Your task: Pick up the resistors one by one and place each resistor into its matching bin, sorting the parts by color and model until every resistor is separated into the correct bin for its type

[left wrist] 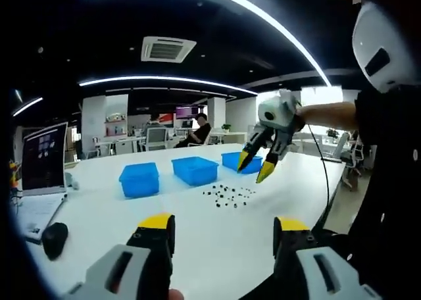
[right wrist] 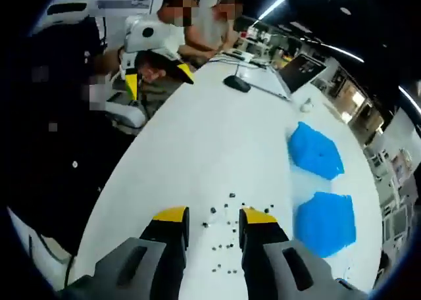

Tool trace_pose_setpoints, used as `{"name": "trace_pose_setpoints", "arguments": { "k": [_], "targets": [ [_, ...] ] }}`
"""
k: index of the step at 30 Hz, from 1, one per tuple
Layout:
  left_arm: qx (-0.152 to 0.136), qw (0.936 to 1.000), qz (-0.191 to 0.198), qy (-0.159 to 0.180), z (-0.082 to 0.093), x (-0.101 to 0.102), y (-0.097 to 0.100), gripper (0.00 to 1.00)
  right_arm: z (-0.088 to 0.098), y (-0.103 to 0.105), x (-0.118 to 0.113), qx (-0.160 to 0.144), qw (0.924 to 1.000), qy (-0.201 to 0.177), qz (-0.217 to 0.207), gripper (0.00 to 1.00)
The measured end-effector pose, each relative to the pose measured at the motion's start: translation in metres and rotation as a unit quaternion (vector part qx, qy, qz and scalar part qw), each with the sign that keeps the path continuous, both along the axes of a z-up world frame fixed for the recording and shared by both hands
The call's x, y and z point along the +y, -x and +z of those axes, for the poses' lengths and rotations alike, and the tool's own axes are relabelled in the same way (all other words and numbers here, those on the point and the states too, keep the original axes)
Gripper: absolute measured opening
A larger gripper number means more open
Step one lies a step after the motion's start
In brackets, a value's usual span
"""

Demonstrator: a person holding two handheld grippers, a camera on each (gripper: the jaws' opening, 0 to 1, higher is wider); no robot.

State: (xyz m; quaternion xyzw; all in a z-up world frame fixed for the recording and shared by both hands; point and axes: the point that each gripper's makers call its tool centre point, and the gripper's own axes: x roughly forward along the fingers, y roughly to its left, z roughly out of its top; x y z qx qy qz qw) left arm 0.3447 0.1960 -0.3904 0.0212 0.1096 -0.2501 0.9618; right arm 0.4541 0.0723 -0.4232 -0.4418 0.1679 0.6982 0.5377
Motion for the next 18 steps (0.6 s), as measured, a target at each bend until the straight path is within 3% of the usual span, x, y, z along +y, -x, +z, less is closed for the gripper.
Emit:
{"name": "trace_pose_setpoints", "arguments": {
  "k": [5, 8, 18],
  "targets": [
    [0.011, 0.9999, -0.005, -0.005, -0.006, 0.001, 0.004, 0.63, -0.027, 0.004, 0.008, -0.005, 0.9965, 0.065, 0.053, 0.30],
    [0.016, 0.9998, -0.008, -0.008, -0.009, 0.003, 0.007, 0.63, -0.035, 0.005, 0.012, 0.011, 0.9949, 0.082, 0.058, 0.27],
    [0.026, 0.9996, 0.002, -0.006, -0.016, 0.012, 0.012, 0.62, -0.055, -0.005, 0.013, 0.017, 0.9885, 0.133, 0.070, 0.19]
  ]
}}
